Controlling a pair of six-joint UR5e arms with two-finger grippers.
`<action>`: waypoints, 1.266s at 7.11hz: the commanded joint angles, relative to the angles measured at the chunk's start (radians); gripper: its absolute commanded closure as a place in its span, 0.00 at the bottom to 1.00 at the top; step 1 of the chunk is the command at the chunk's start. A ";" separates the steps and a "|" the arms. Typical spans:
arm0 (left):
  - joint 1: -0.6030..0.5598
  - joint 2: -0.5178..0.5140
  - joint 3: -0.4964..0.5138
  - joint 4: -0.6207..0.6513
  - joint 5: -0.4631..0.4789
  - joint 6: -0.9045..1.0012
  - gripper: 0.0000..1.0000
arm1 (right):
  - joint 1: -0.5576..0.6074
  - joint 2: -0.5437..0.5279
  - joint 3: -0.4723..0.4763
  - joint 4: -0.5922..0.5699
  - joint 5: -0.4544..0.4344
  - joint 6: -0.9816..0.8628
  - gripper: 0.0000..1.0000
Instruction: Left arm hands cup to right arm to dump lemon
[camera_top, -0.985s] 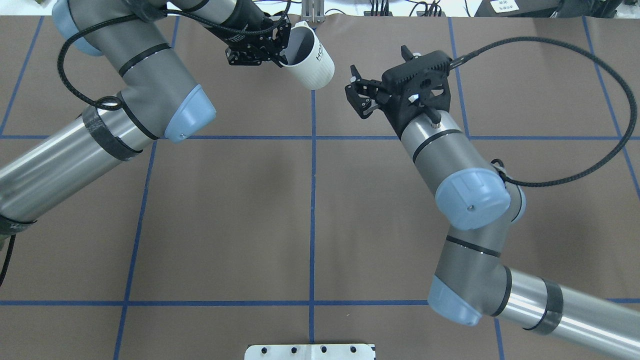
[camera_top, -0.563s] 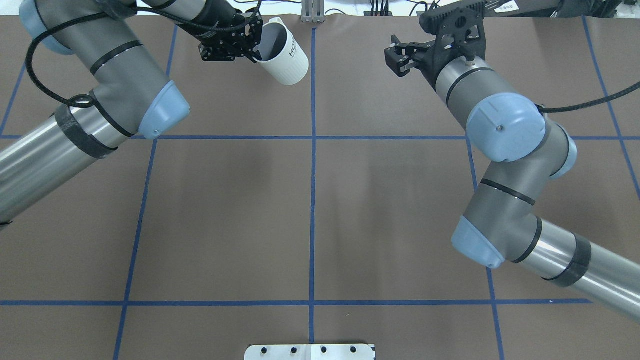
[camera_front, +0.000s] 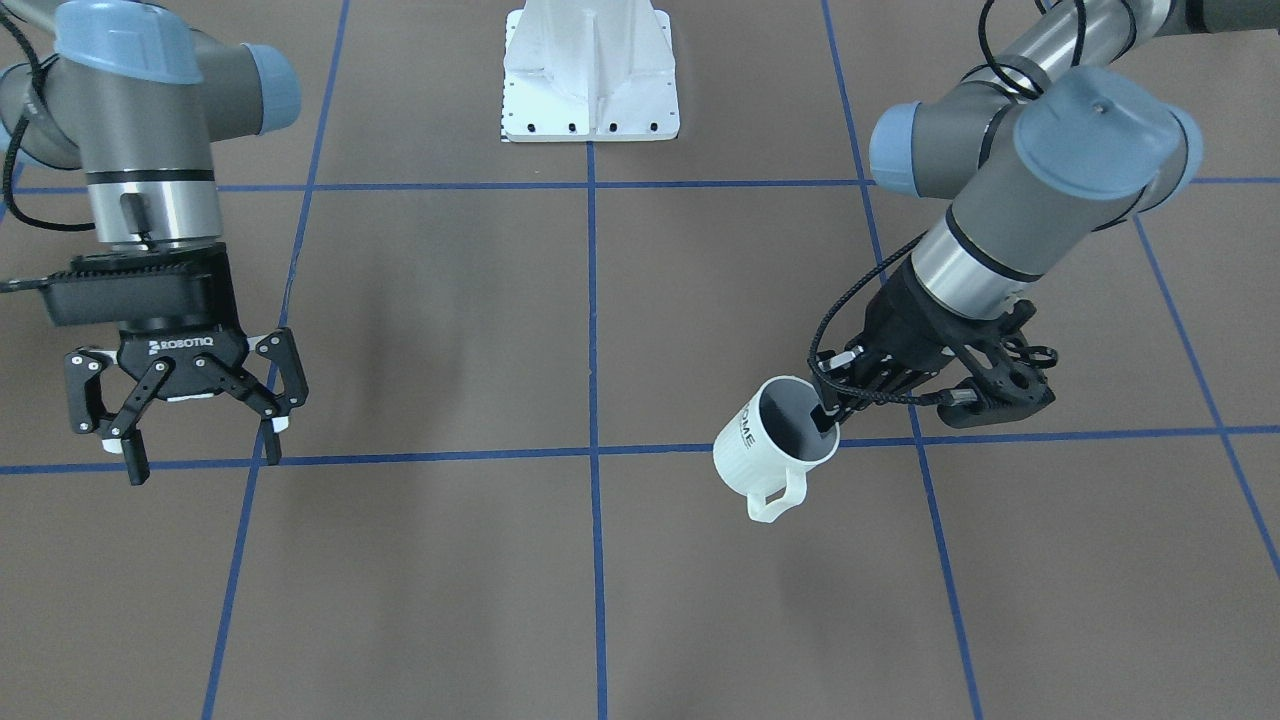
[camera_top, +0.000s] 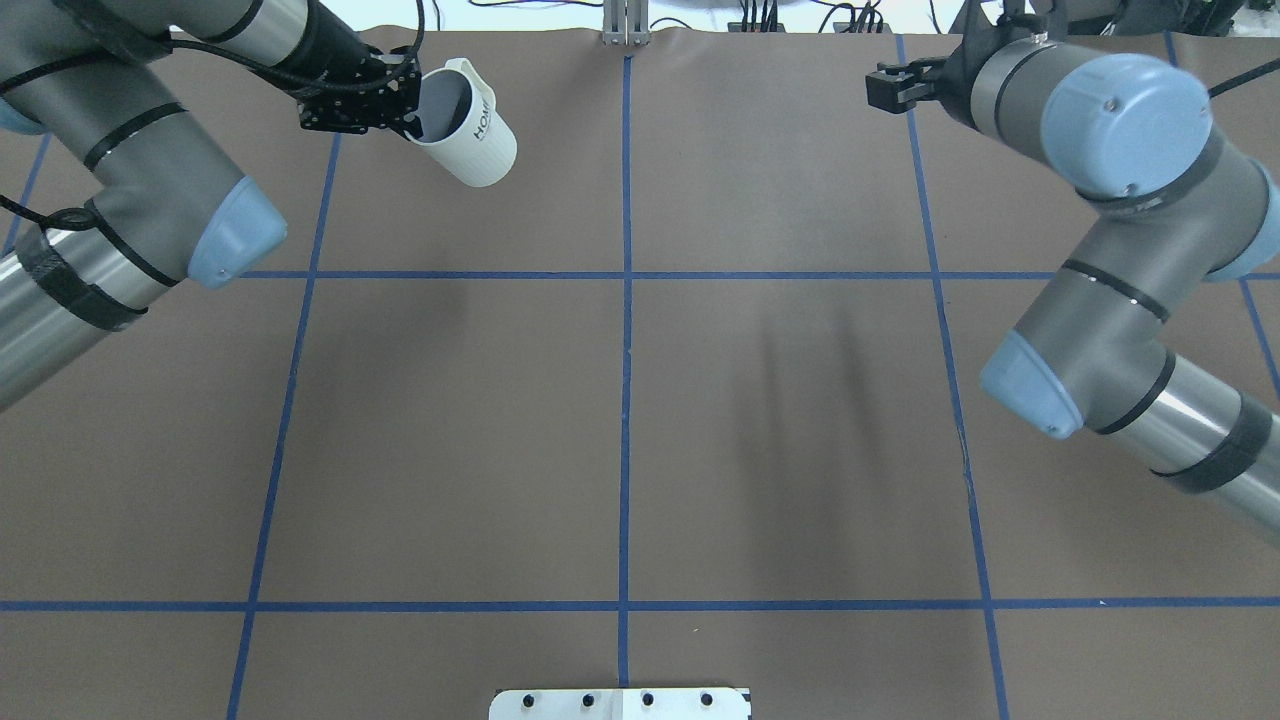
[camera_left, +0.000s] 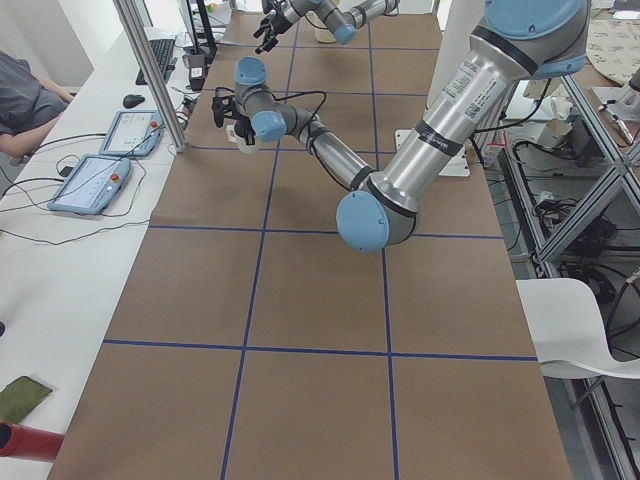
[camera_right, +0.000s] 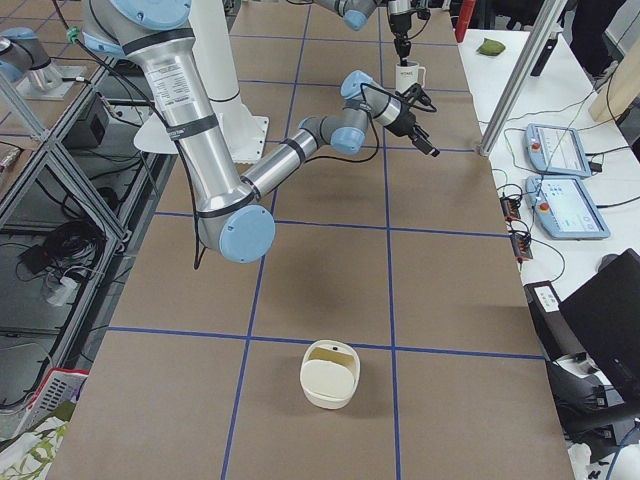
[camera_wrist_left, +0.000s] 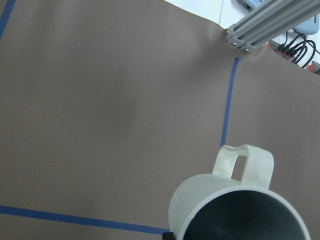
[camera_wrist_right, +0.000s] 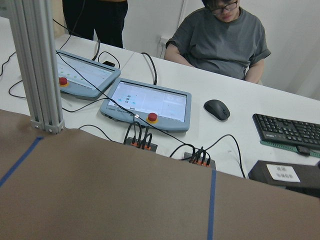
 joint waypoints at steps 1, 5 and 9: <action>-0.038 0.137 -0.066 0.001 -0.003 0.145 1.00 | 0.152 -0.020 -0.006 -0.086 0.309 -0.019 0.00; -0.093 0.421 -0.139 -0.008 -0.003 0.501 1.00 | 0.363 -0.084 -0.043 -0.169 0.668 -0.176 0.00; -0.104 0.609 -0.172 -0.015 -0.005 0.690 1.00 | 0.523 -0.075 -0.099 -0.378 0.804 -0.398 0.00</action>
